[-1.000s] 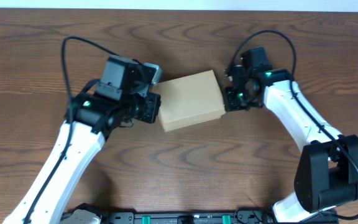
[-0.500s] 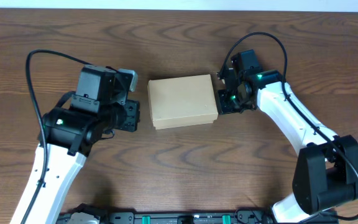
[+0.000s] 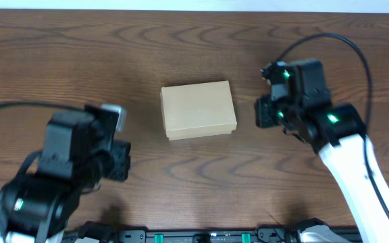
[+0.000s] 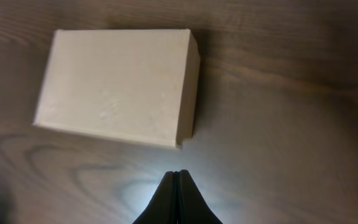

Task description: Pack container

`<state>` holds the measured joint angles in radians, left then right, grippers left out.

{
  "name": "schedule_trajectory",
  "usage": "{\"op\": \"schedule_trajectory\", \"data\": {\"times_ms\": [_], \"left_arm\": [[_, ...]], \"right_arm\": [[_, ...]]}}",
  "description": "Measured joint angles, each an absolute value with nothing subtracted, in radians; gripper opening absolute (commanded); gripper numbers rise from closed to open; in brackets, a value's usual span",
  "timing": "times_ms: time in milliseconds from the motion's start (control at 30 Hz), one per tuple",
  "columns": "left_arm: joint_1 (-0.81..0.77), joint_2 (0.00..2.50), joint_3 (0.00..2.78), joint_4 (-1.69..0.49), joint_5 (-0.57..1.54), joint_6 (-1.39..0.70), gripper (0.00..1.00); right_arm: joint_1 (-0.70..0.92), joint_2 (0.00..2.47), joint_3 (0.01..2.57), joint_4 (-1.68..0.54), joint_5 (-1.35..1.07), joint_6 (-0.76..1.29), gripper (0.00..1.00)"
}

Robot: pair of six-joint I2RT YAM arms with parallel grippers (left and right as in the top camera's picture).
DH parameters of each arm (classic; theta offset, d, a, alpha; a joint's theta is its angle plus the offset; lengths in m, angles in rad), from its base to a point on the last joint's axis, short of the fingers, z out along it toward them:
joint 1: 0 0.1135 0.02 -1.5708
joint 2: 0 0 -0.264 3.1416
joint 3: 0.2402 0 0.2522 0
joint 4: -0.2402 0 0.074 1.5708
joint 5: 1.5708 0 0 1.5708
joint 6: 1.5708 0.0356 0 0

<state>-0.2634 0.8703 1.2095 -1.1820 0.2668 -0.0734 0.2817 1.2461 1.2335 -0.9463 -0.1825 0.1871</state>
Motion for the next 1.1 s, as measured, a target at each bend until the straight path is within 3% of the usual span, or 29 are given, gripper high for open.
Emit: {"op": "schedule_trajectory", "data": {"times_ms": [200,467,500,533,567,600,1100], "left_arm": [[-0.263,0.727,1.209,-1.262,0.274,-0.07,0.06],[-0.263,0.667,1.184,-1.272,0.278,-0.07,0.06],[-0.263,0.668,1.178,-1.266,0.278,-0.07,0.18],[-0.263,0.668,1.171,-1.254,0.278,-0.07,0.38],[-0.263,0.669,1.166,-1.248,0.278,-0.068,0.92],[-0.263,0.669,1.163,-1.239,0.28,-0.068,0.95],[-0.263,0.671,1.159,-1.224,0.281,-0.101,0.95]], "right_arm": [[0.283,1.027,1.174,-0.973,-0.175,0.217,0.02],[0.283,0.774,0.912,-0.979,-0.176,0.227,0.01],[0.283,0.756,0.893,-0.982,-0.179,0.228,0.05],[0.283,0.735,0.879,-0.989,-0.183,0.229,0.2],[0.283,0.714,0.873,-0.992,-0.186,0.236,0.36],[0.283,0.701,0.872,-0.992,-0.186,0.237,0.99],[0.283,0.641,0.872,-1.03,-0.209,0.234,0.99]]}}
